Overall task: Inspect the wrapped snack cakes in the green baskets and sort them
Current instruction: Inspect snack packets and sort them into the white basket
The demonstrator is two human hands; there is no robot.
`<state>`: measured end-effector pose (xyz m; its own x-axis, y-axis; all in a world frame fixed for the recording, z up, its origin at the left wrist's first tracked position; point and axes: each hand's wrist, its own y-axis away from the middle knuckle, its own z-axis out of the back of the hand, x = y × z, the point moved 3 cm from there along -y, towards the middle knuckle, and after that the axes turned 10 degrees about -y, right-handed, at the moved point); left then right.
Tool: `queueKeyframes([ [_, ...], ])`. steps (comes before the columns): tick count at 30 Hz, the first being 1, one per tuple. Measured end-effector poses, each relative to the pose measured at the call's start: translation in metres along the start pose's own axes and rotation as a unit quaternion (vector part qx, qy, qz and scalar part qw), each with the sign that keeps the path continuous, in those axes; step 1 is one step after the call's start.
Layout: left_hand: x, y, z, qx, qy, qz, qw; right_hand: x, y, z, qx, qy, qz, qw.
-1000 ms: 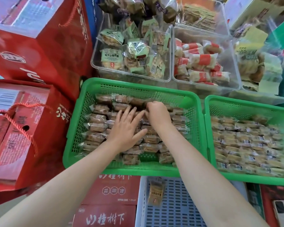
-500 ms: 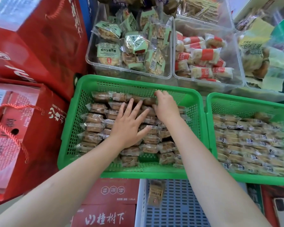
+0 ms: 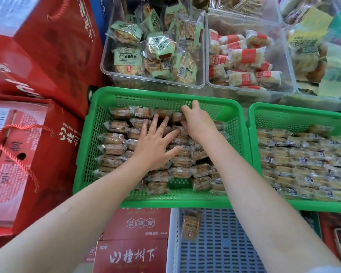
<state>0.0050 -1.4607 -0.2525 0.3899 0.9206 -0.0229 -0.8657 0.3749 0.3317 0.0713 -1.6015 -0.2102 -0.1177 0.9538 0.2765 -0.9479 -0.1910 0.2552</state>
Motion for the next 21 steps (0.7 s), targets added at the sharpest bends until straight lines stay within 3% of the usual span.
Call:
queueKeyframes([
  [7, -0.001, -0.001, 0.005, 0.005, -0.012, 0.003, 1.0, -0.003, 0.007, 0.012, -0.022, -0.049, 0.011, 0.998],
  [11, 0.001, 0.005, 0.013, 0.007, -0.03, 0.0, 1.0, -0.006, 0.025, 0.029, -0.112, -0.106, 0.034, 0.987],
  [13, 0.0, 0.011, 0.021, -0.005, 0.012, -0.007, 1.0, -0.004, 0.042, 0.043, -0.181, -0.157, 0.035, 0.97],
  [15, -0.003, 0.024, 0.035, -0.038, 0.14, 0.0, 0.989, 0.0, 0.067, 0.056, -0.217, -0.257, -0.001, 0.942],
  [17, -0.006, 0.045, 0.053, -0.074, 0.352, 0.043, 0.932, 0.005, 0.099, 0.061, -0.209, -0.389, -0.047, 0.896],
  [19, -0.014, 0.073, 0.07, -0.071, 0.573, 0.104, 0.81, 0.015, 0.133, 0.056, -0.166, -0.537, -0.088, 0.823],
  [21, -0.022, 0.099, 0.078, -0.062, 0.687, 0.133, 0.712, 0.023, 0.16, 0.044, -0.115, -0.646, -0.12, 0.745],
])
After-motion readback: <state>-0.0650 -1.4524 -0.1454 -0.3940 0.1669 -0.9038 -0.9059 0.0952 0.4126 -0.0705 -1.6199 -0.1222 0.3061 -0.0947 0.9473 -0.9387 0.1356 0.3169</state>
